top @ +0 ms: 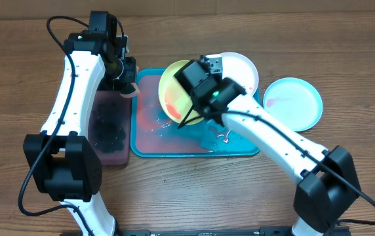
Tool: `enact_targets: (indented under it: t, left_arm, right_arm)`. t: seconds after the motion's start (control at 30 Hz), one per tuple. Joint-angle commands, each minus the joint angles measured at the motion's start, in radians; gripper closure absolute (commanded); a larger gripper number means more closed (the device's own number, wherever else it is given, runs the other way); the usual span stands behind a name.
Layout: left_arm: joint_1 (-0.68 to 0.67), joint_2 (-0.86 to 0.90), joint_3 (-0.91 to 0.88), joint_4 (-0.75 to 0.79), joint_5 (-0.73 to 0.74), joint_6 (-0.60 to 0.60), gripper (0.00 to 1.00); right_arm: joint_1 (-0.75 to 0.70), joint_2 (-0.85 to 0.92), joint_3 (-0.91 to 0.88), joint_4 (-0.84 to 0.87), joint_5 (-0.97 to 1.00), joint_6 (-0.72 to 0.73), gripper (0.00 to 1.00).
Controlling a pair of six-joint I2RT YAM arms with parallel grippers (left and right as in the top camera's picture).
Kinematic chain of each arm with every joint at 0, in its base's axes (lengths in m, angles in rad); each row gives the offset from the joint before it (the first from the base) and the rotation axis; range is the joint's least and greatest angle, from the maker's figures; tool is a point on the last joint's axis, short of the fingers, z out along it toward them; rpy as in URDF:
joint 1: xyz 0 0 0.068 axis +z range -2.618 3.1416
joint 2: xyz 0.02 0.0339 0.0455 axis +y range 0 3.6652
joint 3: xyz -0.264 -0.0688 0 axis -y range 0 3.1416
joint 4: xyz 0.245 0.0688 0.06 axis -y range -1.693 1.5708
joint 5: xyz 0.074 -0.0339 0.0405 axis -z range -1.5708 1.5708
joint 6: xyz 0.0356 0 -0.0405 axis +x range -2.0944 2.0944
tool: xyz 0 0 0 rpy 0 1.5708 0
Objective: Clean dirty plates on tray and stack at the side
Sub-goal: 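Lift the yellow plate with right gripper and carry it rightward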
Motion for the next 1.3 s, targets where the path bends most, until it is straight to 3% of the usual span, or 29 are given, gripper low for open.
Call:
enact_targets:
  t: [0.0, 0.17, 0.33, 0.97, 1.27]
  left_arm:
    - [0.007, -0.002, 0.021, 0.001, -0.011, -0.01, 0.96]
    - [0.007, -0.002, 0.021, 0.001, -0.011, -0.01, 0.96]
    - [0.007, -0.002, 0.021, 0.001, -0.011, -0.01, 0.96]
    - [0.007, -0.002, 0.021, -0.006, -0.011, -0.011, 0.96]
    - [0.007, -0.002, 0.021, -0.014, -0.018, -0.011, 0.96]
  right_arm:
    - [0.083, -0.012, 0.016, -0.025, 0.385, 0.003, 0.96]
    - [0.209, -0.012, 0.016, -0.091, 0.796, 0.128, 0.96]
    - [0.282, -0.012, 0.016, -0.103, 0.986, 0.14, 0.96]
    - [0.295, -0.013, 0.016, -0.124, 0.955, 0.138, 0.96]
    - [0.196, -0.016, 0.016, -0.277, 0.404, 0.268, 0.96]
